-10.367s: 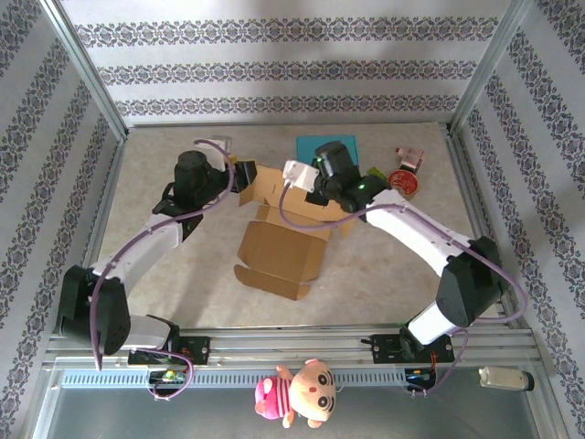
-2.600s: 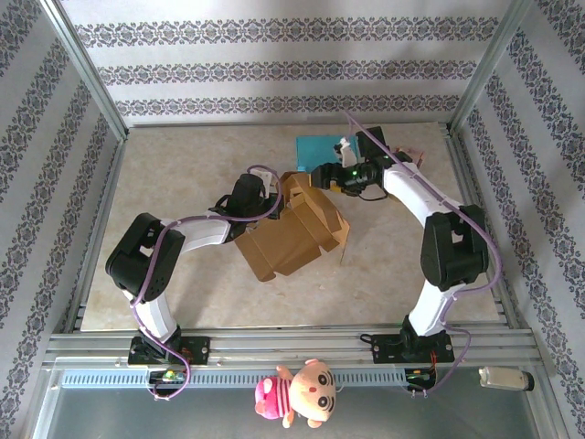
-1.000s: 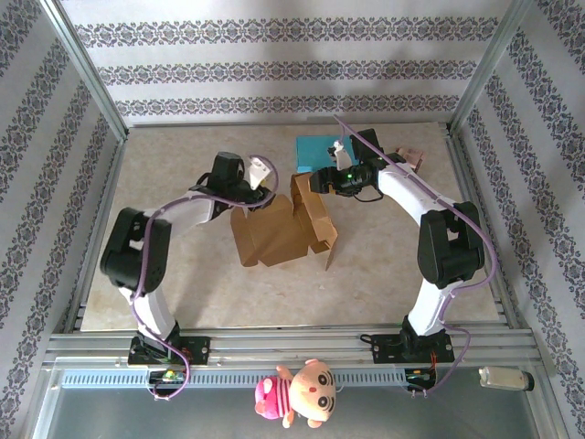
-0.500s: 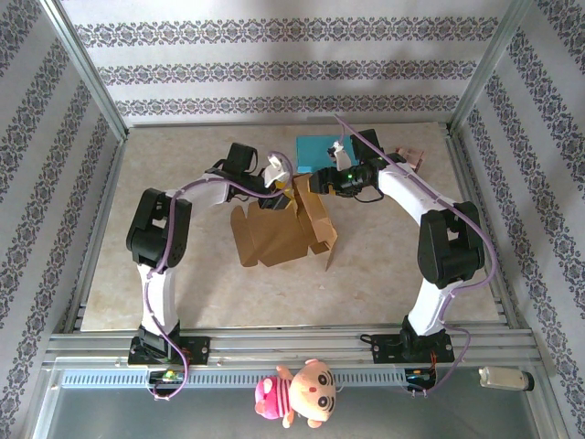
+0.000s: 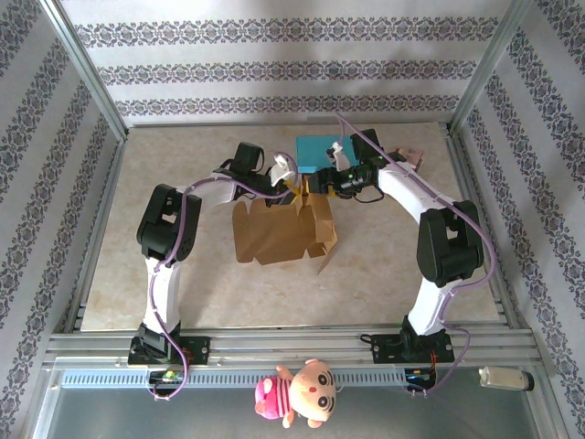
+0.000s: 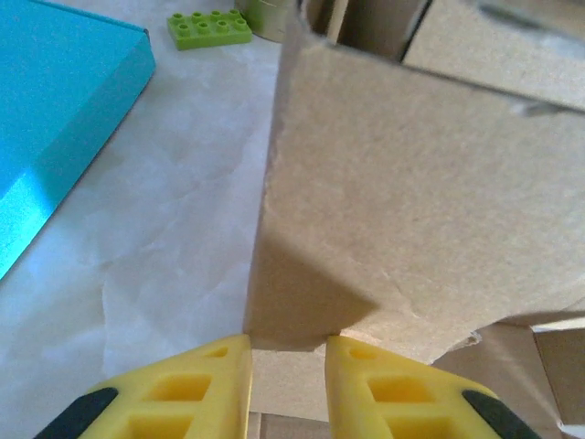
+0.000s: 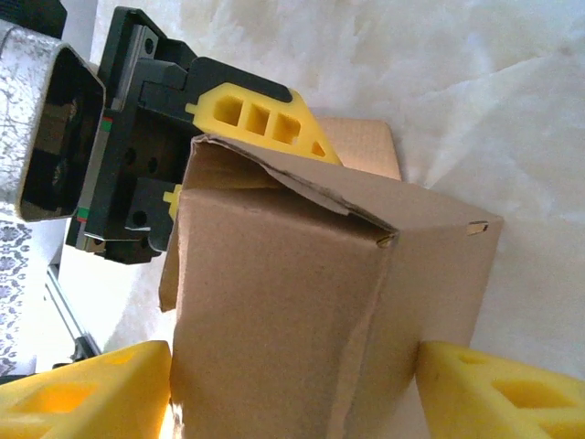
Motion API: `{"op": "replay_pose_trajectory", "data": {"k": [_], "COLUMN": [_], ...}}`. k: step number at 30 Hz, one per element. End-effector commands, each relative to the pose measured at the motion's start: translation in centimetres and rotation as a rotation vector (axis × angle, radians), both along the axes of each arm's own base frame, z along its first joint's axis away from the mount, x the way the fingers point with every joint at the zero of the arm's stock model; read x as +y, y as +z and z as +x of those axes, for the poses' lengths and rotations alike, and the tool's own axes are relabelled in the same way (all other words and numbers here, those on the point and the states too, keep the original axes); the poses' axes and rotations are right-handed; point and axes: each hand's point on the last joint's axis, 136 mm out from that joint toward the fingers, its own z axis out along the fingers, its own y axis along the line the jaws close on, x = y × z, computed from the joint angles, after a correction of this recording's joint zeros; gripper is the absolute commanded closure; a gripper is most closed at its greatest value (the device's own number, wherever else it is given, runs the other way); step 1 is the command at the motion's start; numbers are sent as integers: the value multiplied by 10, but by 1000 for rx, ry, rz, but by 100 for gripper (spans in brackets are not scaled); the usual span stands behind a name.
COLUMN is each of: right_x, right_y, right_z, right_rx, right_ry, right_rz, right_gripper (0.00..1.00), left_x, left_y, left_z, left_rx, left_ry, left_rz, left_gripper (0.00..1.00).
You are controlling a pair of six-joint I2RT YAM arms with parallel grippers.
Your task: Fold the paper box
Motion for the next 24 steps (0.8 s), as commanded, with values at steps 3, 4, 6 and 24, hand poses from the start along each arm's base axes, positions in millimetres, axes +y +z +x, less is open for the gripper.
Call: {"op": "replay_pose_trajectory", "data": {"k": [3, 4, 6, 24], "right_x": [12, 14, 16, 23], "right_y": [15, 16, 17, 1], "right_z": [2, 2, 1, 8], "right_rx": [-15, -14, -17, 15], "right_ry": [62, 69, 84, 124], "right_rz": [95, 108, 123, 146], "right_gripper": [29, 30, 30, 35], "left_x": [-19, -20, -23, -46], "left_y": [21, 22, 22, 48], "left_z": [-5, -5, -4, 9], "left_rx": [-30, -27, -22, -54], "left_ry": [-50, -56, -64, -89], "left_rz": [-133, -143, -151, -323], "left_gripper": [77, 77, 68, 5]}}
